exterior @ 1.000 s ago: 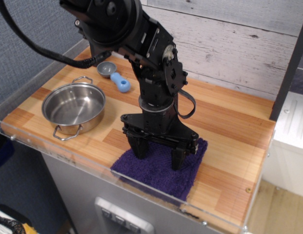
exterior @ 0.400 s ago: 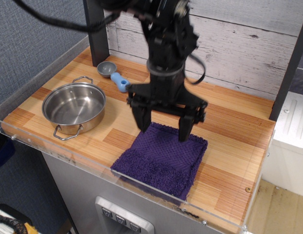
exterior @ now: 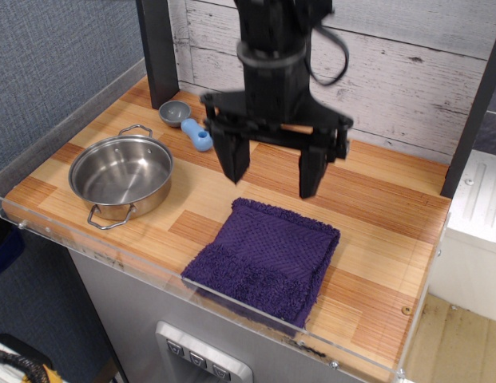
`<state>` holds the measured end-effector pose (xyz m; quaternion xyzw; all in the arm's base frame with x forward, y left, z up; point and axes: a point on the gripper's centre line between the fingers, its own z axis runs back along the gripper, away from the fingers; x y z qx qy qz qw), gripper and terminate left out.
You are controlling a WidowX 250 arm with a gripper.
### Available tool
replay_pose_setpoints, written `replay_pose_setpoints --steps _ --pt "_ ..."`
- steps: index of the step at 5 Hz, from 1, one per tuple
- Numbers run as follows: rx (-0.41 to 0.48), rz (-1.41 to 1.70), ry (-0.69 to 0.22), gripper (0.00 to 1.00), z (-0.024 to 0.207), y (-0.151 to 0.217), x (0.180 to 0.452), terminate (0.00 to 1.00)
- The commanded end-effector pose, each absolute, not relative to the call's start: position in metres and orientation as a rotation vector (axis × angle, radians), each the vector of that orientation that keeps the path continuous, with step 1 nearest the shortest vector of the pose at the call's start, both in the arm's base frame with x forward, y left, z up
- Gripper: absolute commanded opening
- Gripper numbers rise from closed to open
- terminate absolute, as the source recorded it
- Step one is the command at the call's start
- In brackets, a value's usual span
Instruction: Move the purple cloth down and to the left a little
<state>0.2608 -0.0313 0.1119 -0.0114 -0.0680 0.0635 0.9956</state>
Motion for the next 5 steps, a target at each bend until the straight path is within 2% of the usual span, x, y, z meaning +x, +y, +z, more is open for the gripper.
replay_pose_setpoints --steps 1,2,4,5 --pt "-0.05 0.126 -0.196 1.0 0.1521 -0.0099 0.2412 0.0" --pt "-0.054 0.1 -0.196 1.0 0.16 -0.0029 0.2389 0.0" --pt "-0.054 0.1 -0.196 1.0 0.16 -0.0029 0.2389 0.0" --pt "-0.054 0.1 -0.196 1.0 0.16 -0.0029 0.2389 1.0"
